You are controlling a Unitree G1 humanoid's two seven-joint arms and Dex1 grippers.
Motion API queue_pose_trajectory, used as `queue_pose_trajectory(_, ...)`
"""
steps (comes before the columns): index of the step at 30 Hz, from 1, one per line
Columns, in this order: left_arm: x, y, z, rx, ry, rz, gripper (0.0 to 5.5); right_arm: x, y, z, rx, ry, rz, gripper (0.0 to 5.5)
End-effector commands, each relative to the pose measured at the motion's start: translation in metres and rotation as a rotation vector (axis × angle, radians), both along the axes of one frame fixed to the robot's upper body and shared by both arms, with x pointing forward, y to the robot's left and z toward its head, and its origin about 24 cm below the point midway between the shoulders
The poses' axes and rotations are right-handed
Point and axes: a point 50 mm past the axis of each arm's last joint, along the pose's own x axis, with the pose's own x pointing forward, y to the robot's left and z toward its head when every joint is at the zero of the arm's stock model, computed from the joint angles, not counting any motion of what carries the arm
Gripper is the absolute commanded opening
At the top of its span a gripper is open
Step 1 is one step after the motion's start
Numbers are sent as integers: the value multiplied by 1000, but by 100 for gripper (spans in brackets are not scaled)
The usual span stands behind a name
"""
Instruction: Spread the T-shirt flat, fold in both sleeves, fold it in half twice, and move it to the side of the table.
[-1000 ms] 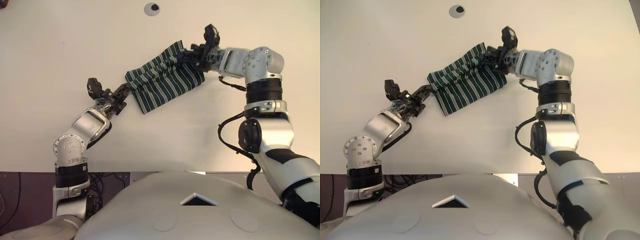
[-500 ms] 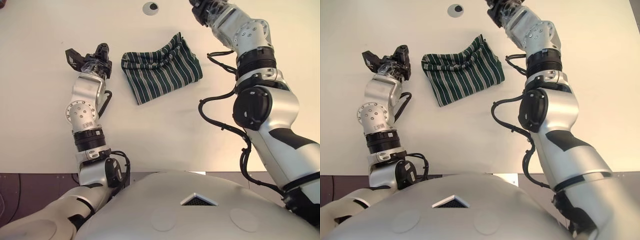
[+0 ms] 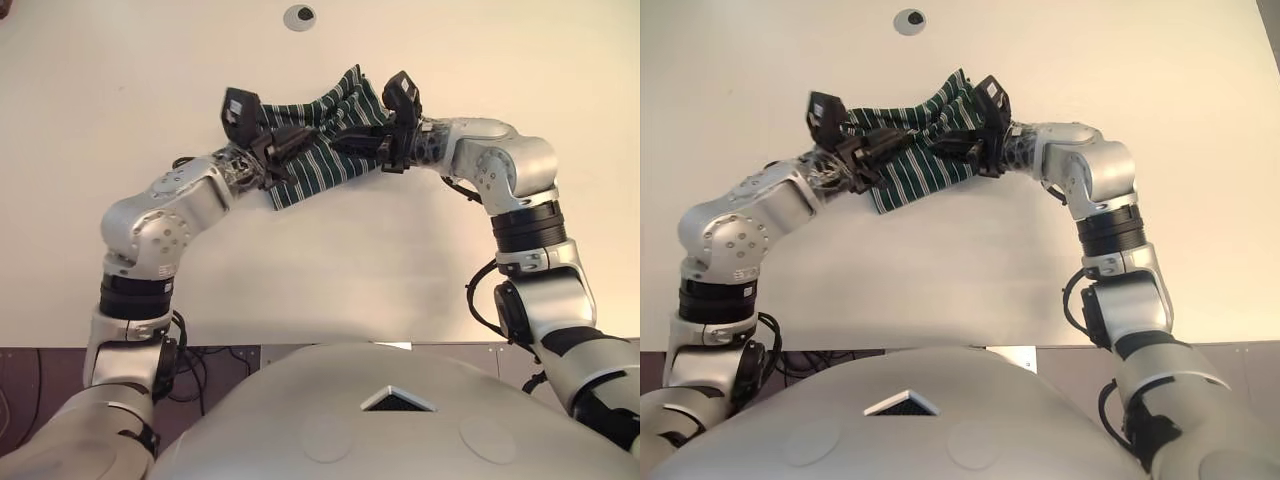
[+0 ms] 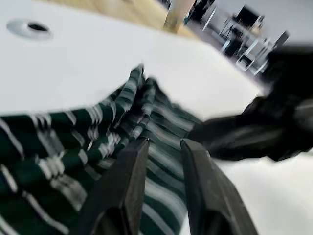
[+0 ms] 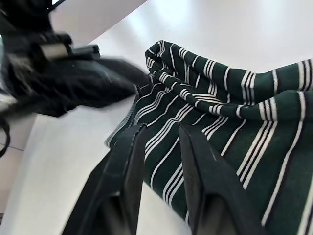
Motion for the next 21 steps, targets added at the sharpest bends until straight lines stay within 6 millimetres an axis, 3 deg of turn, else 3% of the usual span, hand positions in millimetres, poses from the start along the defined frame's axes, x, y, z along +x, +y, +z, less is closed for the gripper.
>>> queue_pose_trajectory(1,14,-6,-13,94,-8,-59,116,1,1,-1,-39,-30,-19,117)
queue_pose_trajectory(6,30,-9,-24,127,-19,-42,116,0,-1,-5,-58,-31,-38,117)
queue_pose_trajectory(15,78,6,-27,137,-118,282,116,-8,1,-21,-150,-43,-43,117)
queue_pose_trajectory(18,83,5,-42,160,-76,309,116,-6,3,-26,-184,-61,-69,117)
queue_pose_trajectory(21,84,5,-54,204,-67,311,116,4,6,-17,-146,-97,-128,117)
